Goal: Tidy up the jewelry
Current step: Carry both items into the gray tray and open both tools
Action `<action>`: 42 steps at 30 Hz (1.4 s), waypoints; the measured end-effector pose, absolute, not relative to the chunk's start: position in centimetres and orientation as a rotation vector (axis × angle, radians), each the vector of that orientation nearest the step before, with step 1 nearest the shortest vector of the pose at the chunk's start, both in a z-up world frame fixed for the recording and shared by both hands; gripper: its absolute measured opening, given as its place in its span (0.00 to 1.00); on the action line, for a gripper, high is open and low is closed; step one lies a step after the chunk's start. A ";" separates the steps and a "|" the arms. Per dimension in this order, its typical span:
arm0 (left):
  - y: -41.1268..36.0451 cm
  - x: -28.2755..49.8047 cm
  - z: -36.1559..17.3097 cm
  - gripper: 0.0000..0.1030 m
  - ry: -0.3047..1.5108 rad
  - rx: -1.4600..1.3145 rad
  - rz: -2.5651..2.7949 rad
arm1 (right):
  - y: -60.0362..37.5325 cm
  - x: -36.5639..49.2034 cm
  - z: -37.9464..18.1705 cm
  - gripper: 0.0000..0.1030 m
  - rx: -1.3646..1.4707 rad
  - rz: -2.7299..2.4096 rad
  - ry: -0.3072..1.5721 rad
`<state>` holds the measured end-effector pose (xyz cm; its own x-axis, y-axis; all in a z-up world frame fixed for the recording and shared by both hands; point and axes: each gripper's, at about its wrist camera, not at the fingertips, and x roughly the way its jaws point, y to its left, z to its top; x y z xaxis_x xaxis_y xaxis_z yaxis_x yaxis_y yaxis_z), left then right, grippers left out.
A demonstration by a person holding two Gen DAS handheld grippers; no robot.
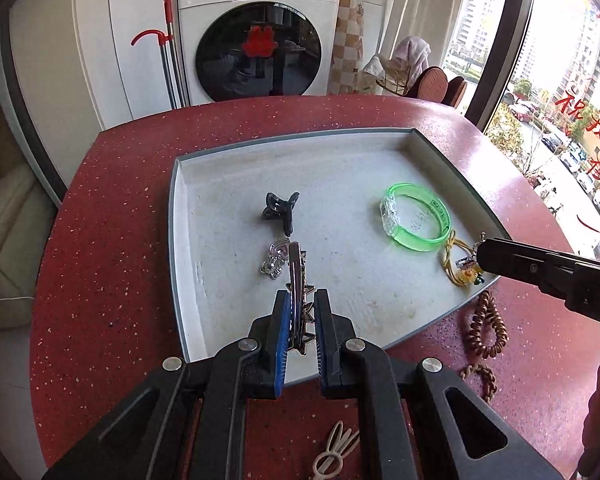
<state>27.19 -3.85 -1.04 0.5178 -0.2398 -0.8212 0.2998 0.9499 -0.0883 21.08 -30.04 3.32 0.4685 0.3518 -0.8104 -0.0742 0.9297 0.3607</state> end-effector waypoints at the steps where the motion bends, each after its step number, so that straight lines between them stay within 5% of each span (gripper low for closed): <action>1: -3.9 27.5 -1.4 0.29 0.987 0.068 -0.323 | -30.0 21.5 2.8 0.15 0.296 0.270 1.070; 24: -7.1 31.5 -4.3 0.29 0.963 0.245 -0.222 | -30.4 25.1 0.0 0.16 0.221 0.178 1.115; 25: -7.0 31.4 -4.3 0.29 0.961 0.245 -0.219 | -30.4 24.8 0.2 0.25 0.229 0.181 1.111; 26: -7.0 31.3 -4.2 0.29 0.961 0.244 -0.215 | -30.5 24.7 0.5 0.45 0.236 0.181 1.105; 28: -6.9 31.2 -4.2 0.29 0.972 0.227 -0.211 | -30.9 24.2 1.3 0.63 0.257 0.189 1.075; 39: -6.9 30.4 -2.2 0.30 0.940 0.166 -0.235 | -31.7 21.3 4.3 0.72 0.314 0.215 1.011; 41: -6.7 30.3 -2.0 0.54 0.941 0.151 -0.236 | -31.8 21.2 4.5 0.73 0.315 0.213 1.009; 42: -6.6 30.1 -1.7 0.94 0.933 0.142 -0.225 | -31.8 20.9 4.7 0.73 0.315 0.213 1.006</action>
<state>30.11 -6.56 -1.73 0.5746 -0.1300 -0.8080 0.2524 0.9673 0.0238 20.94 -31.81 4.66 0.5201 0.3177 -0.7928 -0.0300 0.9344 0.3548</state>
